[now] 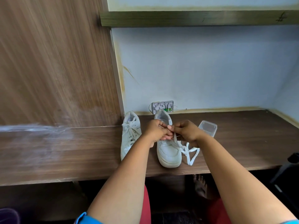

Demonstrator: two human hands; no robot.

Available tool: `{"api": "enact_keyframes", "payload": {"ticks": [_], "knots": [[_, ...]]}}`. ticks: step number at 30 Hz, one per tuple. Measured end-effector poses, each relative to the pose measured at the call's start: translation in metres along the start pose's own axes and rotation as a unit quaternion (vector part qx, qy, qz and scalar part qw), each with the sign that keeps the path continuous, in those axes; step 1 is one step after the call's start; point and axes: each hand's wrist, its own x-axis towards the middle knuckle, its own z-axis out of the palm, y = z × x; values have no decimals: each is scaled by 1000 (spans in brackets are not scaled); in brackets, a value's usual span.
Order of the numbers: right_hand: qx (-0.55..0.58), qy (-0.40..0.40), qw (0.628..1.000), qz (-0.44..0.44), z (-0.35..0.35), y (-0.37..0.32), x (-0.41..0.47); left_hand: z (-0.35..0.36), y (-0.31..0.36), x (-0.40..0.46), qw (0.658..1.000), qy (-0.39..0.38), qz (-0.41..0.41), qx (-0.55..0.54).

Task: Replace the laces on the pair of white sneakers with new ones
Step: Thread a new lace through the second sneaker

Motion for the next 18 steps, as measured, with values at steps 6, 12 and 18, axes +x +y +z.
{"api": "enact_keyframes", "payload": {"ticks": [6, 12, 18], "knots": [[105, -36, 993, 34, -5, 13, 1, 4, -8, 11, 996, 54, -40, -60], [-219, 124, 967, 30, 6, 32, 14, 4, -26, 25, 959, 171, -68, 215], [-306, 164, 937, 31, 24, 32, 19, 14, -22, 24, 953, 137, -53, 266]]}}
